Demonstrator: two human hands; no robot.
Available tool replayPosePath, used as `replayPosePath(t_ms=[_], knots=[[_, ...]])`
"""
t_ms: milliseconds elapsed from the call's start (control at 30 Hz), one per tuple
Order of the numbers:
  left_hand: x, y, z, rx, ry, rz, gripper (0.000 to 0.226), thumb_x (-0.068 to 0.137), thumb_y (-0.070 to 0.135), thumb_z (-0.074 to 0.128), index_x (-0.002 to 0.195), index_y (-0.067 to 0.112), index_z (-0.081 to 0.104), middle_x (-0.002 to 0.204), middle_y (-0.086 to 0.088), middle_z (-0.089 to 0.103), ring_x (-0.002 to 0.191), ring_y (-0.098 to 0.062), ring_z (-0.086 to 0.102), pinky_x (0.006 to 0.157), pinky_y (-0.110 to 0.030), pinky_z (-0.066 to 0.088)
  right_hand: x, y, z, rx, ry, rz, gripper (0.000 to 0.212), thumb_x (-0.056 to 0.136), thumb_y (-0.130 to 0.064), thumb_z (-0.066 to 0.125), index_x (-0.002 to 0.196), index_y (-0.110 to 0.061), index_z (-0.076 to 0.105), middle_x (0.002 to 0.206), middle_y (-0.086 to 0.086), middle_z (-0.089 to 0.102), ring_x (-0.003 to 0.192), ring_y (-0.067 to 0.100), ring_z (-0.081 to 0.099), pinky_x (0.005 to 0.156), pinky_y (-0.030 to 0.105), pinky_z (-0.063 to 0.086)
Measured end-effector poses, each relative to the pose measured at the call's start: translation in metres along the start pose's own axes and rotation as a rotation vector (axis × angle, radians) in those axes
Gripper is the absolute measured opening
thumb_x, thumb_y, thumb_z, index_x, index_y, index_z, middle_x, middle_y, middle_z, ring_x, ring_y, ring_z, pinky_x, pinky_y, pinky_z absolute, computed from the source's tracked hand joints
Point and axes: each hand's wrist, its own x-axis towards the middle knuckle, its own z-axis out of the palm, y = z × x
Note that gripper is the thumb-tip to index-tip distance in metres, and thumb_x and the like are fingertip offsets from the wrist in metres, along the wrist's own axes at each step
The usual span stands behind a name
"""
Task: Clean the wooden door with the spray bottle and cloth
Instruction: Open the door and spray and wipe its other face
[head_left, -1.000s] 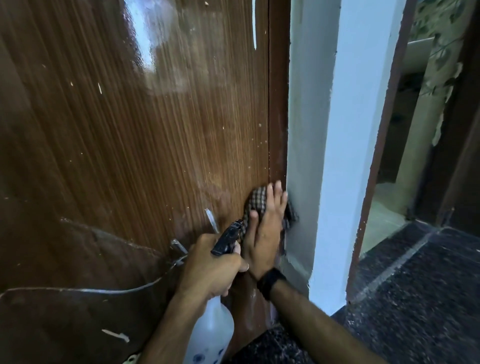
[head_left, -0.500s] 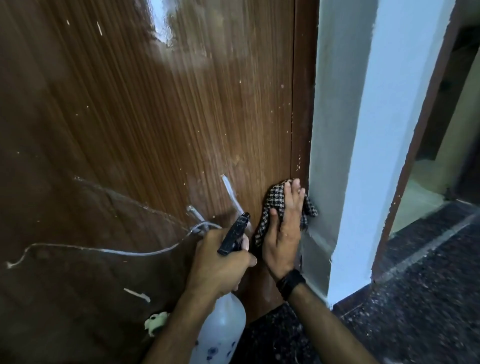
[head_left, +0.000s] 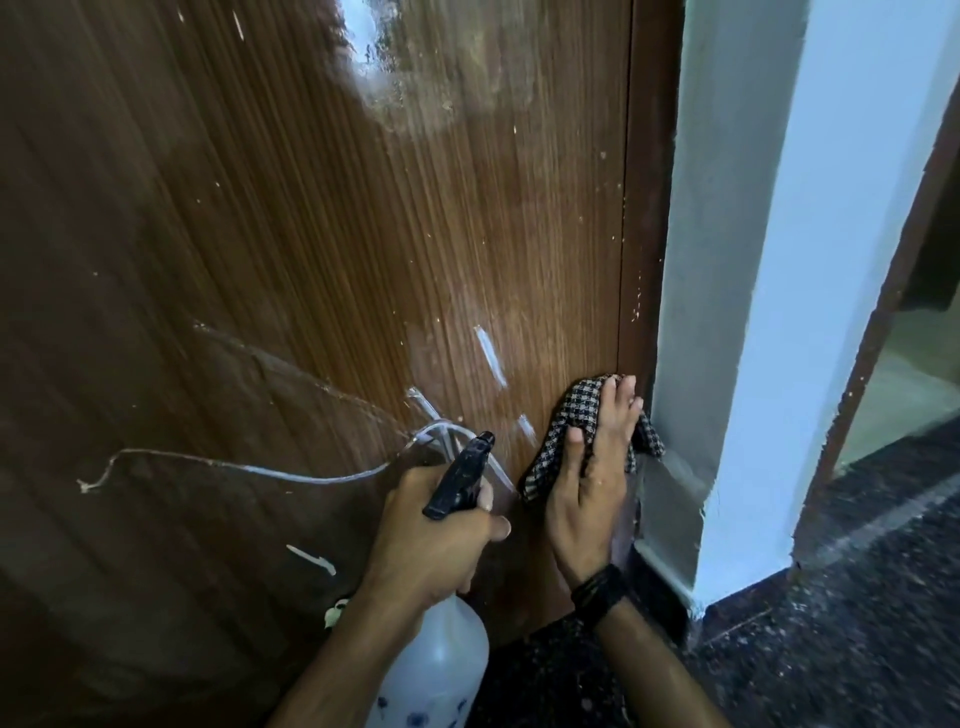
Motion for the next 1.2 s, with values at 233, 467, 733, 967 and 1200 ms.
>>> replayPosePath(t_ms=[233, 467, 733, 967, 1200], knots=[[-0.002, 0.01, -0.012, -0.014, 0.022, 0.04, 0.037, 0.077, -0.003, 0.073, 0.058, 0.021, 0.054, 0.048, -0.001, 0.044, 0.039, -0.019, 0.041, 0.047, -0.027, 0.038, 0.023, -0.055, 0.028, -0.071, -0.175, -0.295, 0.054, 0.106, -0.018, 0.04, 0.157, -0.01, 0.024, 0.167, 0.001, 0.004, 0.156, 0.026, -0.003, 0.126, 0.044, 0.006], [-0.009, 0.017, -0.033, -0.087, 0.069, 0.106, 0.024, 0.079, -0.008, 0.07, 0.07, 0.008, 0.056, 0.05, -0.008, 0.045, 0.036, -0.017, 0.04, 0.044, -0.027, 0.037, -0.02, -0.024, 0.036, -0.145, -0.191, -0.322, 0.058, 0.104, -0.024, 0.037, 0.158, -0.02, 0.016, 0.169, -0.007, -0.002, 0.156, 0.026, -0.003, 0.125, 0.048, 0.003], [-0.019, 0.007, -0.045, -0.094, 0.061, 0.111, 0.026, 0.081, -0.008, 0.069, 0.071, 0.013, 0.058, 0.052, -0.009, 0.042, 0.036, -0.018, 0.037, 0.042, -0.023, 0.034, 0.005, -0.075, 0.049, -0.111, -0.085, -0.204, 0.059, 0.104, -0.033, 0.032, 0.159, -0.031, 0.013, 0.168, -0.008, -0.004, 0.155, 0.022, -0.009, 0.124, 0.049, -0.004], [-0.019, 0.004, -0.05, -0.05, 0.076, 0.068, 0.028, 0.079, -0.005, 0.07, 0.066, 0.014, 0.053, 0.045, -0.004, 0.042, 0.035, -0.019, 0.039, 0.045, -0.026, 0.036, 0.035, -0.091, 0.046, -0.162, -0.209, -0.463, 0.058, 0.105, -0.015, 0.045, 0.158, -0.021, 0.022, 0.168, 0.001, 0.007, 0.155, 0.023, -0.007, 0.124, 0.051, -0.004], [-0.02, -0.015, -0.045, -0.007, 0.065, 0.004, 0.023, 0.078, -0.002, 0.07, 0.071, 0.015, 0.056, 0.049, -0.003, 0.048, 0.038, -0.019, 0.042, 0.047, -0.027, 0.039, -0.008, -0.036, 0.023, -0.134, -0.228, -0.284, 0.056, 0.105, -0.014, 0.043, 0.158, -0.016, 0.025, 0.168, 0.007, 0.009, 0.156, 0.027, -0.004, 0.123, 0.058, 0.004]])
